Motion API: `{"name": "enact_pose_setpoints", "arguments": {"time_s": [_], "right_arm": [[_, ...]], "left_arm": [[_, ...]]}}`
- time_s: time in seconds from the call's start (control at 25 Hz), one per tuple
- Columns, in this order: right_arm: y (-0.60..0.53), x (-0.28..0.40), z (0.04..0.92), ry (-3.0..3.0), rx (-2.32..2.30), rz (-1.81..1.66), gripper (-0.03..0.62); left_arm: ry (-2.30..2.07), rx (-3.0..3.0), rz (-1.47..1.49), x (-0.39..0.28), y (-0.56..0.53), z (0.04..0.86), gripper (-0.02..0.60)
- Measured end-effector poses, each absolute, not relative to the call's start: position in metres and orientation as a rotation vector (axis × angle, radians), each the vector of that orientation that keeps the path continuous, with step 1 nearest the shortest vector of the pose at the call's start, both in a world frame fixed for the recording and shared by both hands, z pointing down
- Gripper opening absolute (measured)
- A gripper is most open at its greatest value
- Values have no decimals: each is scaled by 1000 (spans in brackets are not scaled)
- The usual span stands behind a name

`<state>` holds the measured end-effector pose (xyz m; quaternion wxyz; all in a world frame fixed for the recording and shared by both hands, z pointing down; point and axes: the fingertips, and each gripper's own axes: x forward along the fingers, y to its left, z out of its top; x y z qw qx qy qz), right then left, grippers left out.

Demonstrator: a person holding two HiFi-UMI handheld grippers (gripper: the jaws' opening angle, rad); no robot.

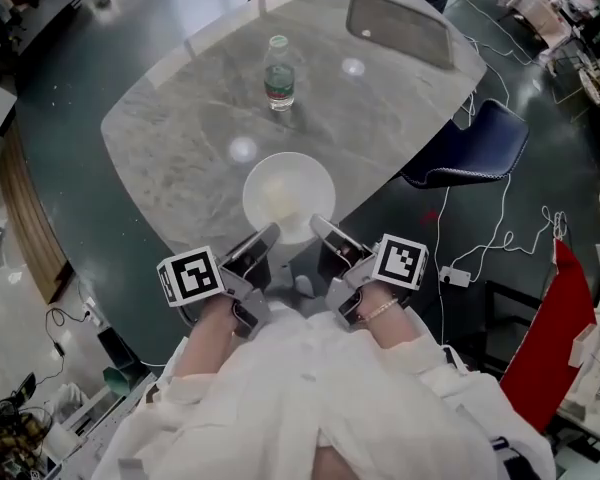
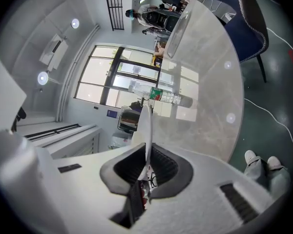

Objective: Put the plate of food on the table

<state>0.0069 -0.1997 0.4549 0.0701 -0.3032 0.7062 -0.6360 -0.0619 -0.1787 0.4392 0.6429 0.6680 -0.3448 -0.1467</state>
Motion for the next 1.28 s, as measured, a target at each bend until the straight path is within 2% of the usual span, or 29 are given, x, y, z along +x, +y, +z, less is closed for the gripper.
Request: {"name": "enact_pose_setpoints", "arguments": {"time_s": [0.68,1.28], "right_arm": [[-228,-24,527,1980,-997,-2093,15],[-237,-30,567,1822,-1100,-2218,15]], "left_arm": [[-799,1497,-130,-85,-211,514,29],[-774,1309,-152,-95,-219,558,38]]}}
